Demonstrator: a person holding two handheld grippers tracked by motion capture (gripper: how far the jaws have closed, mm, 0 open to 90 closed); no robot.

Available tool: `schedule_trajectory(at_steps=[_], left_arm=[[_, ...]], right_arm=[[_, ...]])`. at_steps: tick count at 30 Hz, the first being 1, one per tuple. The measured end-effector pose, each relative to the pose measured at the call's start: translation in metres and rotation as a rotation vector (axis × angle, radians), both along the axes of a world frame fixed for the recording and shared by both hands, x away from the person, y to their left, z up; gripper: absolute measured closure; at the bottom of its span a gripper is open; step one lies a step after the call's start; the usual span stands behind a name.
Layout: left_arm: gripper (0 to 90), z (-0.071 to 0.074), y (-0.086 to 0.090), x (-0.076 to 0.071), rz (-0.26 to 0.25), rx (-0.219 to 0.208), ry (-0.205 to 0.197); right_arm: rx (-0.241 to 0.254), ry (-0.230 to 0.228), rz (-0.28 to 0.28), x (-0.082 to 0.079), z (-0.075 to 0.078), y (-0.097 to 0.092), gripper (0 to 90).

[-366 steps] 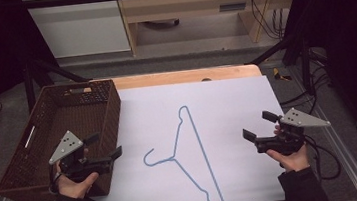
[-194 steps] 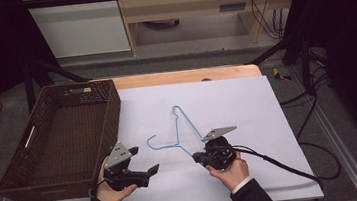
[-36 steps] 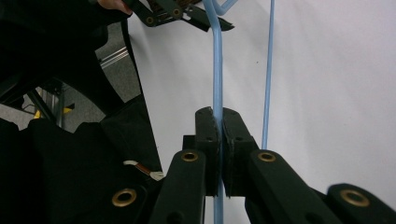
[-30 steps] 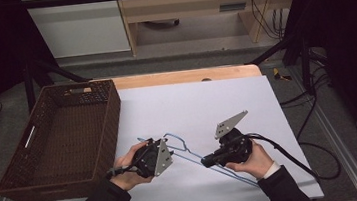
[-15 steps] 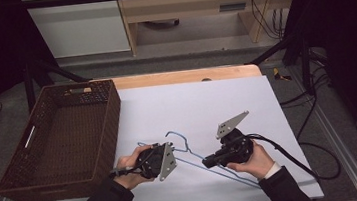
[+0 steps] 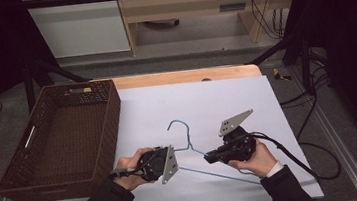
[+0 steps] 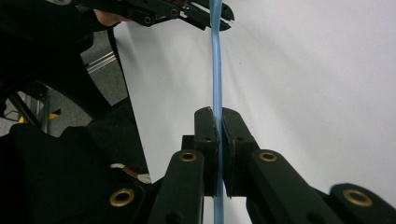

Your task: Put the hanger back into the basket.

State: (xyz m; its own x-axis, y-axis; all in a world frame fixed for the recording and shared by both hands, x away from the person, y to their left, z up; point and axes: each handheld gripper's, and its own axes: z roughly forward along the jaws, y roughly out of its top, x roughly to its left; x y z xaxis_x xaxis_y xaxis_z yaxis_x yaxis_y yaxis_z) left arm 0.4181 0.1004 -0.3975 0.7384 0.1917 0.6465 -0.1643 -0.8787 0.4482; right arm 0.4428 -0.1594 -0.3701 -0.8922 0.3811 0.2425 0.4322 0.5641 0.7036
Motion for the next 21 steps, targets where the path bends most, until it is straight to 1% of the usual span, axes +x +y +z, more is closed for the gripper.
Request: schedule_trajectory(at_steps=[2,4,6,7,8,9,10,11,12,14,15,16,17,18,19,21], left_arm=[[87.1,0.002,0.0,0.0,0.011,-0.003,0.011],[87.1,0.004,0.0,0.001,0.029,-0.003,0.023],[87.2,0.004,0.0,0.002,0.055,-0.046,0.058],[87.2,0.004,0.0,0.003,0.07,-0.057,0.069],[87.2,0.006,0.0,0.004,0.098,-0.068,0.087],[87.2,0.007,0.0,0.005,0.111,-0.072,0.099],[87.2,0.008,0.0,0.006,0.13,-0.077,0.113],[87.2,0.009,-0.001,0.007,0.146,-0.077,0.112],[87.2,0.01,-0.001,0.007,0.165,-0.064,0.117],[87.2,0.011,-0.003,0.009,0.189,-0.058,0.125],[87.2,0.01,-0.003,0.01,0.202,-0.062,0.127],[87.2,0.011,-0.003,0.011,0.215,-0.055,0.137],[87.2,0.011,-0.004,0.011,0.228,-0.057,0.142],[87.2,0.011,-0.004,0.012,0.234,-0.057,0.145],[87.2,0.012,-0.004,0.013,0.252,-0.057,0.148],[87.2,0.014,-0.003,0.014,0.271,-0.064,0.161]], right_arm=[[-0.002,-0.015,-0.008,0.0,0.001,-0.001,85.5],[0.0,-0.049,-0.024,-0.001,0.003,-0.003,81.8],[0.017,-0.086,-0.057,-0.001,0.006,-0.006,78.9],[0.032,-0.108,-0.078,-0.002,0.008,-0.009,76.2],[0.04,-0.124,-0.097,-0.002,0.009,-0.011,75.4],[0.049,-0.154,-0.129,-0.002,0.012,-0.015,74.6],[0.052,-0.161,-0.148,-0.003,0.014,-0.018,72.6],[0.059,-0.178,-0.168,-0.002,0.015,-0.021,70.5],[0.064,-0.199,-0.188,-0.002,0.016,-0.024,68.3],[0.083,-0.245,-0.234,-0.003,0.018,-0.03,61.9],[0.097,-0.274,-0.249,-0.003,0.018,-0.033,59.1],[0.105,-0.294,-0.266,-0.004,0.019,-0.037,55.8],[0.113,-0.311,-0.29,-0.004,0.019,-0.04,53.1],[0.118,-0.322,-0.317,-0.005,0.018,-0.044,50.9],[0.118,-0.324,-0.326,-0.005,0.018,-0.046,48.7],[0.125,-0.338,-0.367,-0.006,0.016,-0.053,43.9]])
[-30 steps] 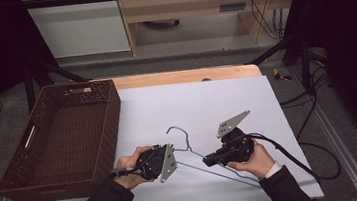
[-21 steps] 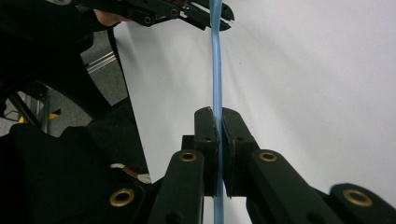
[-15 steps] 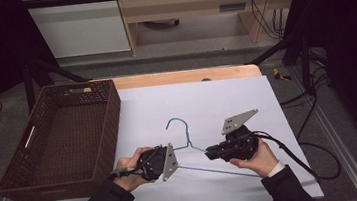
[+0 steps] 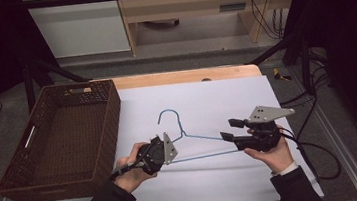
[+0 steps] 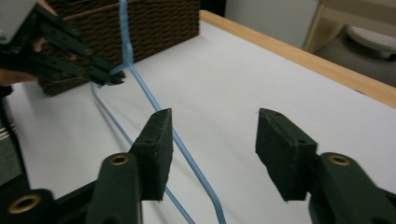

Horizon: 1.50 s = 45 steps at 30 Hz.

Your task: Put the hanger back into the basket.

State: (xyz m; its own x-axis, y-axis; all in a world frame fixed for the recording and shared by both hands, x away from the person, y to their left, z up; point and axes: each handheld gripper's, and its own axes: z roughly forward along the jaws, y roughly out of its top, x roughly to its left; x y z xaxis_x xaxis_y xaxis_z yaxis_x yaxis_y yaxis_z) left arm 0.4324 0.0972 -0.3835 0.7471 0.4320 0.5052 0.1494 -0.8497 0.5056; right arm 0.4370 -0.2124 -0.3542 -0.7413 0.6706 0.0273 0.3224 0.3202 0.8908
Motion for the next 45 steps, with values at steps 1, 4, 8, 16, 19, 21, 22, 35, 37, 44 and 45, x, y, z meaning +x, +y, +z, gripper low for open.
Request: schedule_trajectory(at_steps=[1,4,8,16,19,21,22,35,37,44,45], left_arm=[[87.2,0.001,0.0,0.001,0.016,-0.004,0.001],[87.2,0.006,0.002,0.003,0.049,-0.015,0.009],[87.2,0.013,0.002,0.007,0.089,-0.031,0.015],[87.1,0.024,0.003,0.017,0.135,-0.06,0.057],[87.1,0.028,0.004,0.02,0.149,-0.07,0.073],[87.1,0.03,0.005,0.021,0.156,-0.078,0.08],[87.1,0.032,0.005,0.021,0.163,-0.074,0.085],[87.1,0.069,0.011,0.029,0.207,-0.07,0.061],[87.1,0.078,0.013,0.031,0.216,-0.063,0.055],[87.2,0.108,0.026,0.035,0.266,-0.074,0.025],[87.2,0.111,0.029,0.035,0.27,-0.072,0.022]], right_arm=[[0.01,-0.004,-0.016,0.0,-0.001,-0.004,41.1],[0.037,-0.018,-0.068,-0.003,-0.005,-0.014,30.5],[0.055,-0.049,-0.123,-0.008,-0.008,-0.025,18.5],[0.072,-0.042,-0.189,-0.015,-0.018,-0.039,8.6],[0.066,-0.033,-0.199,-0.017,-0.025,-0.043,6.9],[0.068,-0.027,-0.202,-0.017,-0.029,-0.045,6.7],[0.07,-0.025,-0.203,-0.018,-0.031,-0.047,6.9],[0.078,0.029,-0.209,-0.018,-0.047,-0.053,6.7],[0.07,0.027,-0.205,-0.018,-0.047,-0.053,6.7],[0.071,0.033,-0.202,-0.018,-0.049,-0.052,6.7],[0.072,0.033,-0.201,-0.018,-0.049,-0.052,6.7]])
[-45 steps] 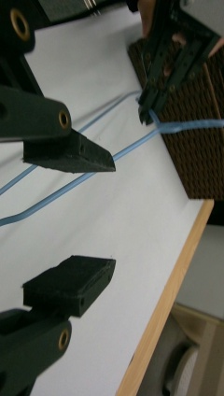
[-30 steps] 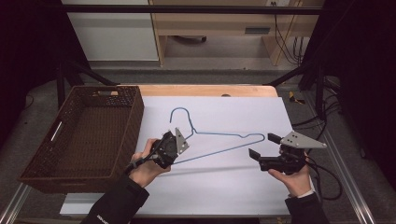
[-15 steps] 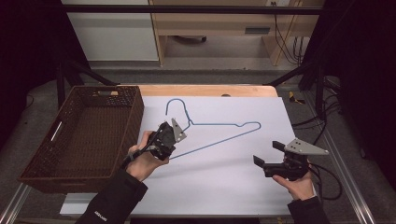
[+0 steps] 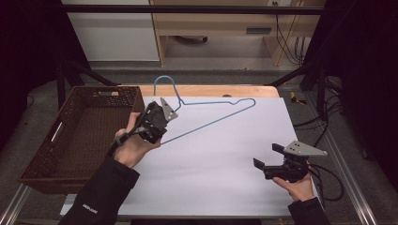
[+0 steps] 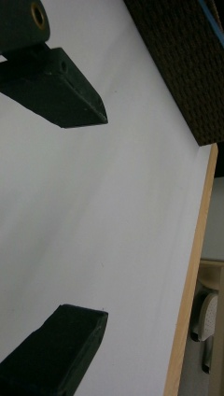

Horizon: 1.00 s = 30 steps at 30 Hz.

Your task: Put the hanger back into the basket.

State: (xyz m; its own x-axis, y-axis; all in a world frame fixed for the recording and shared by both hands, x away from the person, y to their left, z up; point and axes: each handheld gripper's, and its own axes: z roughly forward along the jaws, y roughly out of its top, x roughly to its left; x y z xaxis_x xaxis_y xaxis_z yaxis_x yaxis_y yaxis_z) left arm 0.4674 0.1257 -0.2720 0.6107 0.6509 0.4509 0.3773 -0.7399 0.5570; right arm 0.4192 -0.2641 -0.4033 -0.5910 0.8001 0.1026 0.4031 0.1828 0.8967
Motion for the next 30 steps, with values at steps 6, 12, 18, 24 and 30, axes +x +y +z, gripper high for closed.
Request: schedule_trajectory(at_steps=[6,12,18,24,30], left_arm=[[87.2,0.016,0.019,0.001,0.042,-0.026,-0.017],[87.2,0.025,0.043,0.003,0.068,-0.029,-0.006],[87.2,0.032,0.068,0.004,0.113,-0.04,0.002],[87.1,0.035,0.092,0.01,0.174,-0.048,0.007],[87.2,0.033,0.113,0.016,0.232,-0.06,0.012]], right_arm=[[0.003,0.001,-0.003,0.0,0.0,0.0,6.6],[0.004,0.001,-0.002,0.0,0.0,0.0,6.6],[0.006,0.003,0.0,0.0,0.0,0.0,6.6],[-0.002,0.002,0.001,0.001,-0.001,0.001,6.8],[0.002,-0.005,-0.005,0.0,0.0,-0.001,6.6]])
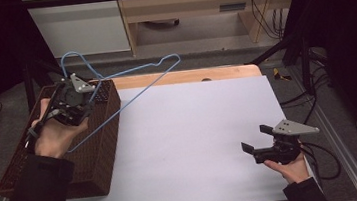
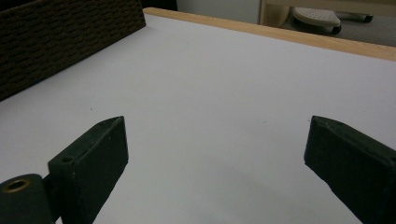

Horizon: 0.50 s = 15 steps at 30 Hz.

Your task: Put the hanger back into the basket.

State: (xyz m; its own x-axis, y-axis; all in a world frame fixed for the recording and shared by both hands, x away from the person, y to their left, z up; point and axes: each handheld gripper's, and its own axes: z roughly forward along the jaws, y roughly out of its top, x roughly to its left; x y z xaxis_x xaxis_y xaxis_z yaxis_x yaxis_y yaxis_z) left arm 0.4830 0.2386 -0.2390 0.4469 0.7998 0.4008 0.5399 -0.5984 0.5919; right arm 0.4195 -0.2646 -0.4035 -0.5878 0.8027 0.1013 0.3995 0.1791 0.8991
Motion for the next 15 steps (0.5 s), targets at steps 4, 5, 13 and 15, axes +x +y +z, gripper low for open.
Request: schedule_trajectory(at_steps=[4,5,13,15], left_arm=[[87.2,-0.002,0.014,0.001,0.034,0.002,0.005],[87.2,-0.003,0.018,0.001,0.042,0.004,0.005],[87.2,-0.004,0.049,0.0,0.122,-0.002,-0.009],[87.1,-0.004,0.055,-0.001,0.138,-0.009,-0.013]], right_arm=[[-0.002,-0.002,-0.005,0.0,0.0,0.0,5.9],[-0.001,-0.002,-0.006,0.0,0.0,0.0,5.8],[-0.01,-0.003,-0.006,0.0,-0.001,0.001,5.3],[-0.008,-0.002,-0.007,0.0,-0.001,0.001,5.3]])
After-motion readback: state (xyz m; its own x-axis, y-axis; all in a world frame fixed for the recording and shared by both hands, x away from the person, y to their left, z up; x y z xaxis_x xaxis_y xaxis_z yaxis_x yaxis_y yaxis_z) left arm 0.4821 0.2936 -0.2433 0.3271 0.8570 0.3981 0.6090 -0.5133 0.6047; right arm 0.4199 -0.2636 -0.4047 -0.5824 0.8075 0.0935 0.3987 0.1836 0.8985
